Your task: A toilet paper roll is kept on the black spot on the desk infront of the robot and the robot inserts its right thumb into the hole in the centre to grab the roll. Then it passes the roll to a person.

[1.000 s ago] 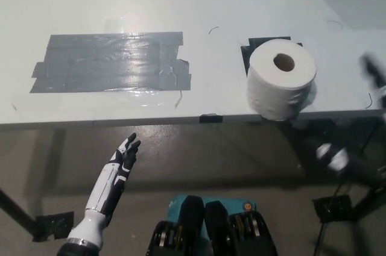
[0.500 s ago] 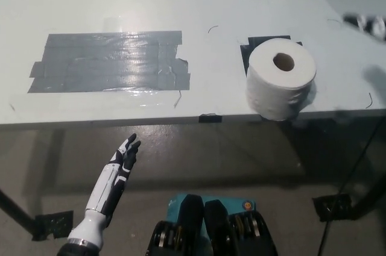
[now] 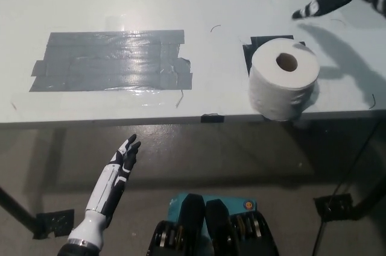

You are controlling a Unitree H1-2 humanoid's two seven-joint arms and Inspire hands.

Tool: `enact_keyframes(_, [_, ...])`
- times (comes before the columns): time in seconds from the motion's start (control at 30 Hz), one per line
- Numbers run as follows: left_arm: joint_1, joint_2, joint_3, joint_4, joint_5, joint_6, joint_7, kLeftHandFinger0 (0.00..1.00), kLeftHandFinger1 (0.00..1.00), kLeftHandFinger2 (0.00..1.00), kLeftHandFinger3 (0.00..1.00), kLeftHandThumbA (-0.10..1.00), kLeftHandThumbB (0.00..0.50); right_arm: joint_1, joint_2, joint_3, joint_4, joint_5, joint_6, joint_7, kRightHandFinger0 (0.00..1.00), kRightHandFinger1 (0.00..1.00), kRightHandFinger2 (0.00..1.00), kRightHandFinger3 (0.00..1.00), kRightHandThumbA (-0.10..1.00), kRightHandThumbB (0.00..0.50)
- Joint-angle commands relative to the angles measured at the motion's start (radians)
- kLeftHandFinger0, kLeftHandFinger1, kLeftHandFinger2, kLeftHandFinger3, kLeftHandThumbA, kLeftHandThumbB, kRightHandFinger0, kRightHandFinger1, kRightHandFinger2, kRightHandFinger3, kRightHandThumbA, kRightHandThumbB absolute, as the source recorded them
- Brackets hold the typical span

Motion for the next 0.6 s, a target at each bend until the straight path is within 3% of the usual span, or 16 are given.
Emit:
enact_keyframes(0.0, [-0.012,0.007,-0.005,-0.052,0.024,-0.021,-0.006,1.0,1.0,1.0,1.0,1.0,0.067,-0.353,0.044,0.172,0.412,-0.109,0.057,0.401,1.0,1.0,1.0,1.0,0.94,0.367])
enact_keyframes(0.57, [-0.007,0.01,-0.005,-0.05,0.023,-0.027,-0.011,1.0,1.0,1.0,1.0,1.0,0.084,-0.369,0.107,0.265,0.601,-0.133,-0.075,0.424,1.0,1.0,1.0,1.0,1.0,0.394])
